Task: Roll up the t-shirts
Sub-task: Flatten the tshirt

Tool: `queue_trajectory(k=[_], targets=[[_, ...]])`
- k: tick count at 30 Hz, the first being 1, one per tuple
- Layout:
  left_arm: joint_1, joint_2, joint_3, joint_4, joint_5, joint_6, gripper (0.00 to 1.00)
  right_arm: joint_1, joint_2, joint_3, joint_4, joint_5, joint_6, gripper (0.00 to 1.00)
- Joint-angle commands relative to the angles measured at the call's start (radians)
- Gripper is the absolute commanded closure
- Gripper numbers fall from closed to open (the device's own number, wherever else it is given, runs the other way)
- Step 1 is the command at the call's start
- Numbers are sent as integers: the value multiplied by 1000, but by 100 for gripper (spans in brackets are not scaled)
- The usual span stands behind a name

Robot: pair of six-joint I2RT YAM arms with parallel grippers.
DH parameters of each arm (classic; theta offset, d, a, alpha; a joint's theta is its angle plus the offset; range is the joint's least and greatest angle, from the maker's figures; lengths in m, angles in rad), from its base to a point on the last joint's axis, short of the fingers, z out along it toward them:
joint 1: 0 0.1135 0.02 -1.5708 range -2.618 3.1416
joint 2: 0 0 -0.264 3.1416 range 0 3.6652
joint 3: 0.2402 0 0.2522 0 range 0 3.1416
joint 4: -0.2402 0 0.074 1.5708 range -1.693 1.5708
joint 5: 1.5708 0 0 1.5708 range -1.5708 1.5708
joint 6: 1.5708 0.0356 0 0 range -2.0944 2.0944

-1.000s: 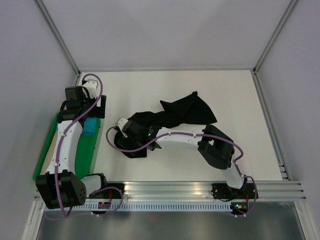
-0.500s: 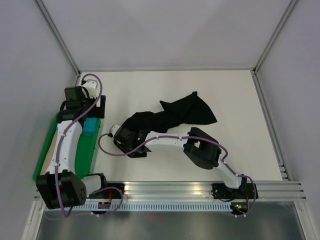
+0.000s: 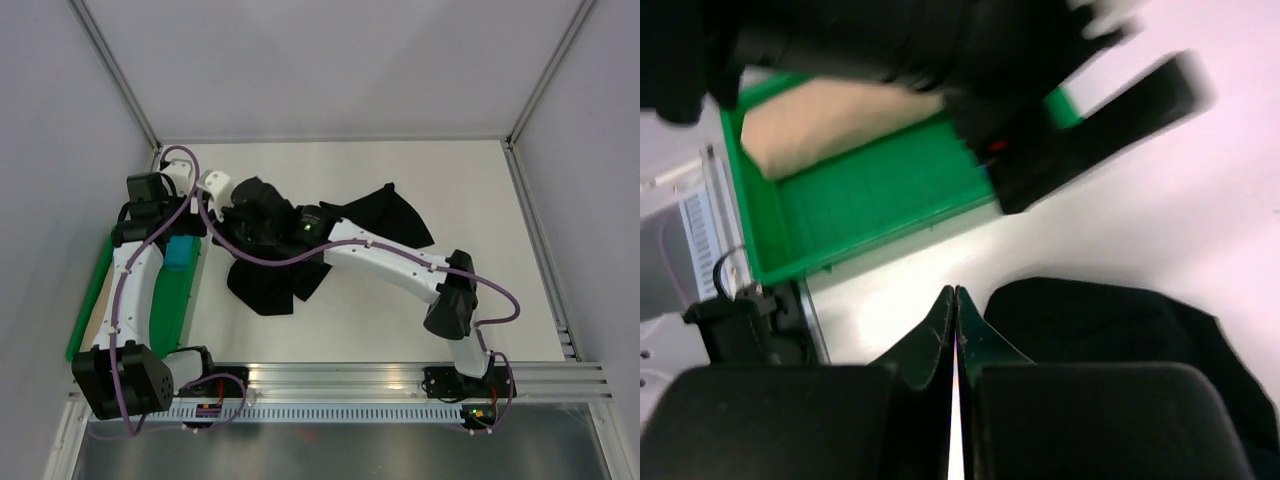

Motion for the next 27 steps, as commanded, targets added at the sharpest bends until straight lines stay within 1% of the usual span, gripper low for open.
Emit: queue_trajectory(k=[1,2,3,4,5,6,7,8,11,12,16,18,19,21,26,27], targets=[[9,-28,35,-1,-31,7,0,-84,-34,-88,-37,36,80,95],[12,-27,34,-1,-38,7,0,-91,-57,-189,-8,35,93,90],[14,-25,34,2,-49,10,0,-92,-69,-235,4,44,125,83],[17,-27,34,0,-48,11,0,-92,-78,-278,21,44,151,63],[16,-27,34,0,-46,11,0,-94,-87,-350,47,38,174,50],[17,-24,34,0,-37,10,0,-94,-86,-375,56,20,203,25],[17,-21,34,0,-31,7,0,-92,-75,-395,64,7,211,13],[17,-19,34,0,-22,5,0,-91,-66,-432,76,1,208,2],[17,-21,29,0,-25,5,0,-68,-40,-492,104,7,136,2],[17,-21,29,2,-31,10,0,-48,-34,-495,106,19,69,2],[17,-16,25,2,-32,10,0,23,15,-468,109,64,-77,2],[19,-18,23,2,-31,8,0,46,40,-452,109,64,-87,2],[19,-18,20,2,-31,7,0,47,72,-431,101,90,-87,2],[17,-18,19,2,-31,11,0,47,110,-409,80,95,-87,2],[19,-19,15,2,-32,13,0,47,251,-310,-31,134,-76,2],[17,-19,15,3,-31,13,0,47,267,-297,-52,147,-71,6]])
